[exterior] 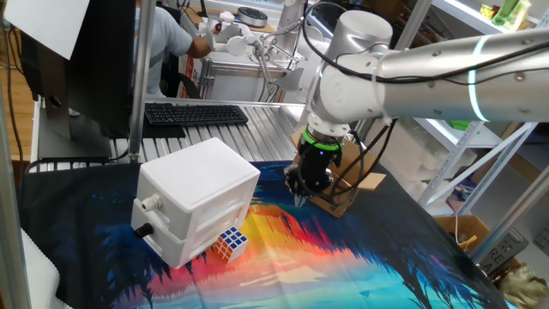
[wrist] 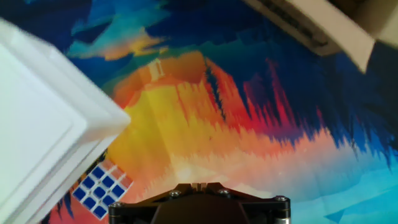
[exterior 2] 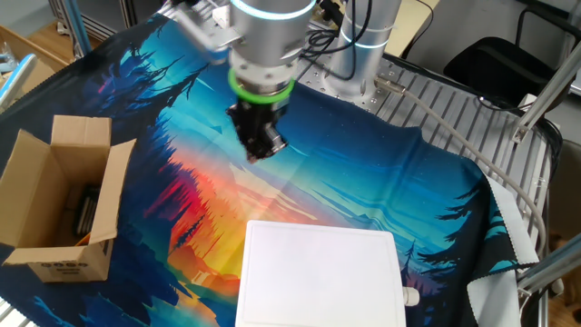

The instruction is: Cover the box

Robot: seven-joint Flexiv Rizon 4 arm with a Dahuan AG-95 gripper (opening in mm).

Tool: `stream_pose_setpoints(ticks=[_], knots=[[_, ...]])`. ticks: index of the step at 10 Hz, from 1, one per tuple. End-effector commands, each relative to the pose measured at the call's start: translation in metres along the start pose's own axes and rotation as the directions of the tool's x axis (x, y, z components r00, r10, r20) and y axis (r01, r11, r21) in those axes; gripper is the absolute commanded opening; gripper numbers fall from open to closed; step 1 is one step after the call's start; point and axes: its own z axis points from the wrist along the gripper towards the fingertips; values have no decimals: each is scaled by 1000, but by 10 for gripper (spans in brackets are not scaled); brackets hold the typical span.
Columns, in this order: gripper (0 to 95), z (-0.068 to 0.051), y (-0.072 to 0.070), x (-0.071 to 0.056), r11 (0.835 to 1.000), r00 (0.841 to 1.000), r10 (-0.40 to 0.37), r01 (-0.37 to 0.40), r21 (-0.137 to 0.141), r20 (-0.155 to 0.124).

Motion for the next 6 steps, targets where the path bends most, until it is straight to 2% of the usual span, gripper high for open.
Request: stream_pose_setpoints(ticks=[1, 3, 6], knots=[[0, -2, 0, -16, 1000, 1000, 19, -19, -1, -9], [0, -6, -2, -33, 999, 999, 53, -53, 0, -8], [0, -12, -10, -68, 994, 994, 111, -111, 2, -18]])
